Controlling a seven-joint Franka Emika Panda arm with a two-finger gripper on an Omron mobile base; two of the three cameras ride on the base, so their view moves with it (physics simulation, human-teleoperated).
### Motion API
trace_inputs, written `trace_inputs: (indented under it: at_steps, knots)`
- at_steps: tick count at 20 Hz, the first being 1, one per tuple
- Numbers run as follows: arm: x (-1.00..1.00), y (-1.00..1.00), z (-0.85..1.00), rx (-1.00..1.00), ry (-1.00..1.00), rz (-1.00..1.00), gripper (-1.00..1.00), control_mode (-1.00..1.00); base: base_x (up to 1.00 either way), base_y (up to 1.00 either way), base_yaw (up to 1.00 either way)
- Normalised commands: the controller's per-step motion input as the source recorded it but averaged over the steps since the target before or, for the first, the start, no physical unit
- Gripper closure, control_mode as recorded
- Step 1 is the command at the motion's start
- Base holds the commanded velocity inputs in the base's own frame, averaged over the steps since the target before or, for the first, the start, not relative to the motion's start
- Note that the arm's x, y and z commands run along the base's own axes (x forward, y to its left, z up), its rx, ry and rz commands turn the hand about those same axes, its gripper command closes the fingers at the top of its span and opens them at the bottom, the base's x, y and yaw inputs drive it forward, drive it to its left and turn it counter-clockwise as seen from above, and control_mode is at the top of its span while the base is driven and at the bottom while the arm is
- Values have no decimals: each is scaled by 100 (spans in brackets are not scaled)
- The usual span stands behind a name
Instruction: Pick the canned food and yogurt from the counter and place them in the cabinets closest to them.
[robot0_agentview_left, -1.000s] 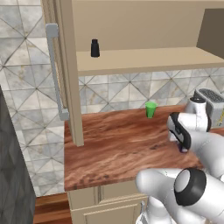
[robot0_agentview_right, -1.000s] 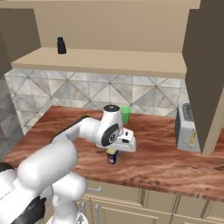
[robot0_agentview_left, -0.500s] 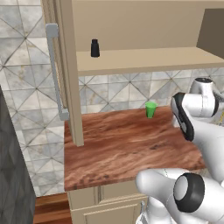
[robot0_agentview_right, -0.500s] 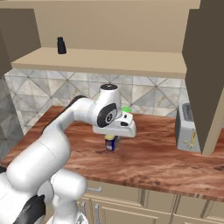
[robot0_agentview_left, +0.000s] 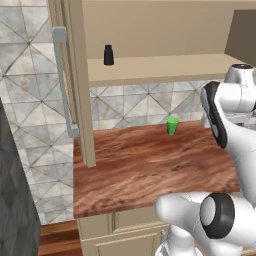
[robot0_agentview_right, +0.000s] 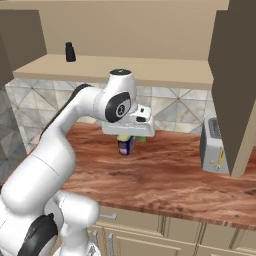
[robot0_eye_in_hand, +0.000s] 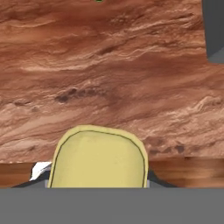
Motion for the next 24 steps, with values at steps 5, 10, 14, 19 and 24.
trace_inputs:
  at_steps: [5, 10, 14, 19, 24]
  knots:
    - [-1, 5, 70, 0, 0, 4, 100, -100, 0, 0, 0]
    - [0, 4, 72, 0, 0, 5, 100, -100, 0, 0, 0]
    - [0, 8, 66, 0, -1, 6, 100, -100, 0, 0, 0]
    - [-30, 3, 26, 0, -13, 6, 100, -100, 0, 0, 0]
    - [-34, 7, -41, 0, -21, 12, 100, -100, 0, 0, 0]
